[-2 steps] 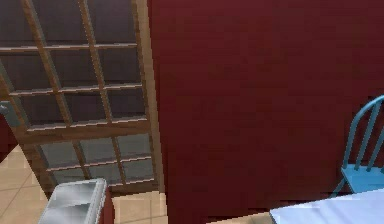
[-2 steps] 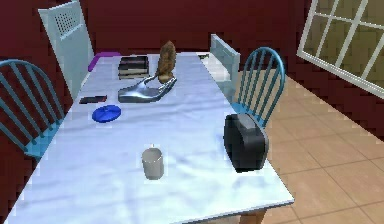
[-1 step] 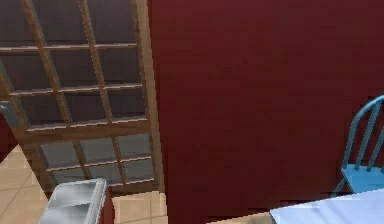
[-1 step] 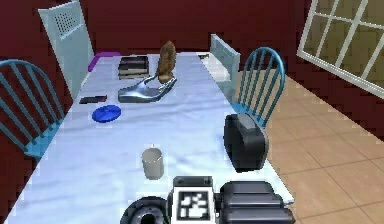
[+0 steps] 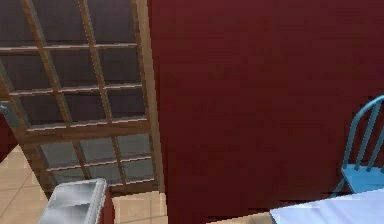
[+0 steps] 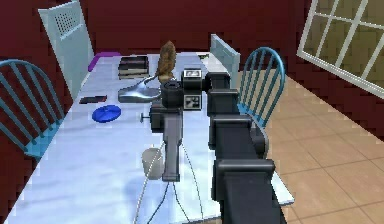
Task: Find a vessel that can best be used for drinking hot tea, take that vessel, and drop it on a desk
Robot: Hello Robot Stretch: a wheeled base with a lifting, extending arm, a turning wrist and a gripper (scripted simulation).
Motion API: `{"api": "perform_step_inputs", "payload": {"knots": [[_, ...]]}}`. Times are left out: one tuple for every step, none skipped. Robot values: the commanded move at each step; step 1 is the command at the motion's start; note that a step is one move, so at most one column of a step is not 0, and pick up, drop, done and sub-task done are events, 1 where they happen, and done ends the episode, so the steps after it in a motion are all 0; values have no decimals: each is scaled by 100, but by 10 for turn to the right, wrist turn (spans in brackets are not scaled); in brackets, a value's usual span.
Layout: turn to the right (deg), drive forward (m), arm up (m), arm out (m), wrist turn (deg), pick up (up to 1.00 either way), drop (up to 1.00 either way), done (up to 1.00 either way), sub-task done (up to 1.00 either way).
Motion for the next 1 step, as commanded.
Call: {"api": "perform_step_inputs", "payload": {"knots": [[0,0,0,0,450,0,0,0,0]]}}
